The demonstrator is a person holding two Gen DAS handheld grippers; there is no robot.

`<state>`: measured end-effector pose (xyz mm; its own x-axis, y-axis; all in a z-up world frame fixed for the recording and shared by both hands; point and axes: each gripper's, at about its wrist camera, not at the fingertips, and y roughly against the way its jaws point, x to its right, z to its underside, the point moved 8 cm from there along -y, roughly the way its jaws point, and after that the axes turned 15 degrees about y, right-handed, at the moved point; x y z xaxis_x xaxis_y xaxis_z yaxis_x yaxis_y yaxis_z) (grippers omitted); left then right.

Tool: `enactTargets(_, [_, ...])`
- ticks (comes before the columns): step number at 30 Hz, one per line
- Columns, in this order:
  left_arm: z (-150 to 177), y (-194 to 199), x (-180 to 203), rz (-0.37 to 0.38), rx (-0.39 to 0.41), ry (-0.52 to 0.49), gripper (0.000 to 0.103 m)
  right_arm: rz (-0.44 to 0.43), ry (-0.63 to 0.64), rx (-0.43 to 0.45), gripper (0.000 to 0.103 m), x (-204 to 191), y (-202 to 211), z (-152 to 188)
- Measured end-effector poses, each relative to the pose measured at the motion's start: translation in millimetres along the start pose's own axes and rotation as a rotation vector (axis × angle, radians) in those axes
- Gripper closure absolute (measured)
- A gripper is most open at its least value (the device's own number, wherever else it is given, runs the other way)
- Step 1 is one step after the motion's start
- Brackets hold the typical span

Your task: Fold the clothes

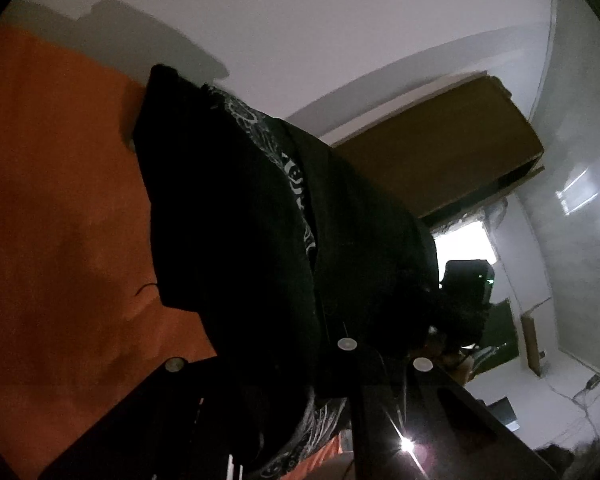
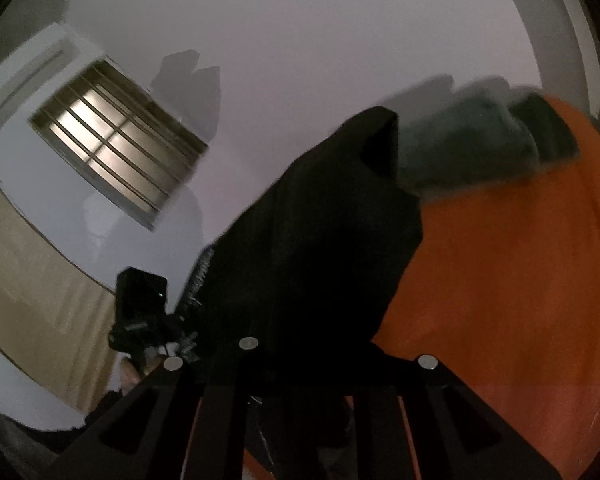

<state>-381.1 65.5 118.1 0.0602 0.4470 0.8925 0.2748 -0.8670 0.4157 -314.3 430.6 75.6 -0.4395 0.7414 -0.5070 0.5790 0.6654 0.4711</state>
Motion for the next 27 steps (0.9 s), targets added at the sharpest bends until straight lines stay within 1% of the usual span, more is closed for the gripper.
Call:
enactTargets(3, [-21, -4, 25, -0.006, 0.015, -0.003, 0.094, 0.006, -0.005, 0.014, 0.094, -1, 9, -34])
enactTargets(5, [-28, -6, 35, -0.009, 0.016, -0.003, 0.094, 0.014, -0.013, 0.020, 0.094, 1, 11, -54])
enactTargets(8, [-54, -38, 34, -0.023, 0.015, 0.019, 0.094, 0.013, -0.027, 0.018, 0.094, 16, 11, -72])
enactTargets(11, [-82, -73, 32, -0.038, 0.013, 0.044, 0.094, 0.013, -0.040, 0.005, 0.094, 38, 0, -87])
enactTargets(14, [-109, -108, 30, -0.053, 0.011, 0.068, 0.094, 0.002, -0.050, -0.012, 0.094, 74, -19, -104])
enactTargets(16, [-132, -134, 26, -0.062, 0.007, 0.083, 0.094, -0.006, -0.053, -0.027, 0.094, 114, -42, -118])
enactTargets(18, [-171, -174, 14, -0.074, 0.004, 0.079, 0.094, -0.014, -0.056, -0.042, 0.094, 154, -65, -132])
enactTargets(19, [-189, -194, 6, -0.078, 0.001, 0.091, 0.094, -0.002, -0.042, -0.047, 0.094, 169, -75, -138])
enactTargets(21, [-222, -232, -12, -0.086, -0.008, 0.125, 0.094, 0.030, -0.037, -0.048, 0.094, 210, -99, -151])
enactTargets(22, [-239, -252, -20, -0.089, -0.012, 0.142, 0.094, 0.030, -0.042, -0.051, 0.094, 225, -115, -158])
enactTargets(27, [-312, -322, -50, -0.144, -0.011, 0.132, 0.094, 0.031, -0.048, -0.104, 0.094, 314, -189, -191])
